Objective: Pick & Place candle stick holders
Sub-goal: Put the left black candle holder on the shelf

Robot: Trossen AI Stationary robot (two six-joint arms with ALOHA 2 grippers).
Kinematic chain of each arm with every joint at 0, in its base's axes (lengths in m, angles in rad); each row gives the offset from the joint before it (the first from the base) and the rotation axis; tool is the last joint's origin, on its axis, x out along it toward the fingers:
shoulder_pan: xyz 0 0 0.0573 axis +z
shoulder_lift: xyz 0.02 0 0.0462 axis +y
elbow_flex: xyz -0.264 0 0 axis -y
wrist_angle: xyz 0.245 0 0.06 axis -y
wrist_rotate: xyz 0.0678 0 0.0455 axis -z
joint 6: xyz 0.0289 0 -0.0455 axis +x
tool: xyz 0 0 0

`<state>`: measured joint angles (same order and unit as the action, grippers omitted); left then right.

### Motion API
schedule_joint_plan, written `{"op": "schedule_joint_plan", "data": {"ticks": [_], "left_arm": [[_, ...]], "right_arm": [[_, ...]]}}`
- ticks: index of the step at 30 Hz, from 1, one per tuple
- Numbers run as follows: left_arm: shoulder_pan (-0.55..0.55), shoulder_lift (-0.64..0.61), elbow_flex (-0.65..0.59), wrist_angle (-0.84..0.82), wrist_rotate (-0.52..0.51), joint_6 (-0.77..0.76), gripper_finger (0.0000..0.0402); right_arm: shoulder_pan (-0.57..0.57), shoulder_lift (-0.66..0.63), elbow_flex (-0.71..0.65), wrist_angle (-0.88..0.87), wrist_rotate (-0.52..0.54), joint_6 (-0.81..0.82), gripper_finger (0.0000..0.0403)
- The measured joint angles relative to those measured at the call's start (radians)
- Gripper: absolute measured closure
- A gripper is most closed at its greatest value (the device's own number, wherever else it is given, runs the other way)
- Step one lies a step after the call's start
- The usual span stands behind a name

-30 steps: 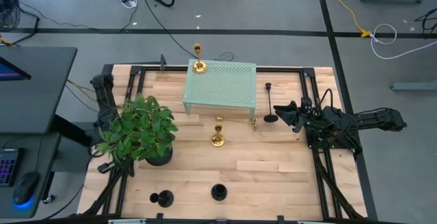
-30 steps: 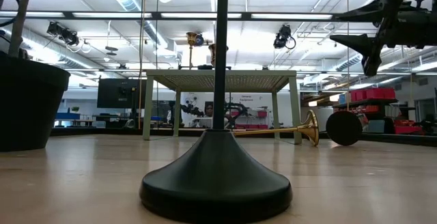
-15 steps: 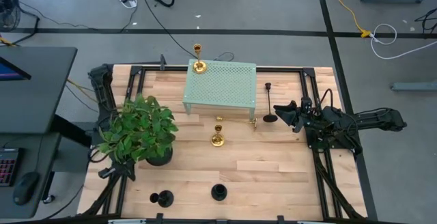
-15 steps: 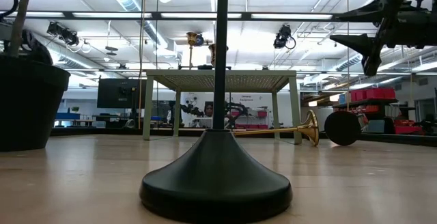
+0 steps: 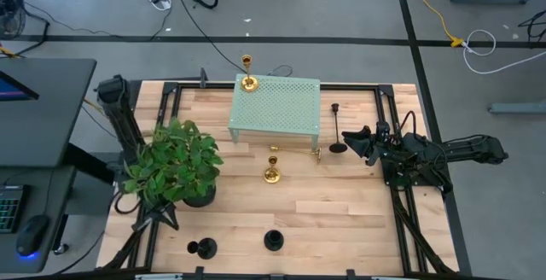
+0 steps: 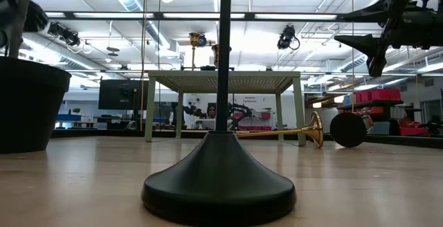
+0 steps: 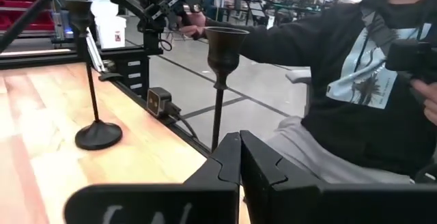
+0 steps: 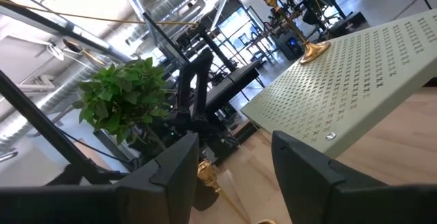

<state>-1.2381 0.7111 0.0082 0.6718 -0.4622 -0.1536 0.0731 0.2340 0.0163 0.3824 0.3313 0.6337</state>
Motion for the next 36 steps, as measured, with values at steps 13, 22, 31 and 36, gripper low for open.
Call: {"op": "schedule_joint_plan", "data": {"ticks": [13, 22, 31, 36], "left_arm": [[0.000, 0.307, 0.102, 0.093, -0.031, -0.046, 0.0399], [0.001, 0.406, 0.148, 0.090, -0.076, -0.043, 0.0399], [0.001, 0.408, 0.148, 0.094, -0.042, -0.096, 0.0399], [0.002, 0.408, 0.148, 0.094, -0.047, -0.098, 0.0386]], "right_arm": [[0.000, 0.000, 0.000, 0.000, 0.000, -0.014, 0.0218], [0.000, 0.000, 0.000, -0.001, 0.000, -0.014, 0.0218], [0.000, 0.000, 0.000, -0.001, 0.000, -0.014, 0.0218], [0.000, 0.000, 0.000, -0.001, 0.000, -0.014, 0.0218]]}}
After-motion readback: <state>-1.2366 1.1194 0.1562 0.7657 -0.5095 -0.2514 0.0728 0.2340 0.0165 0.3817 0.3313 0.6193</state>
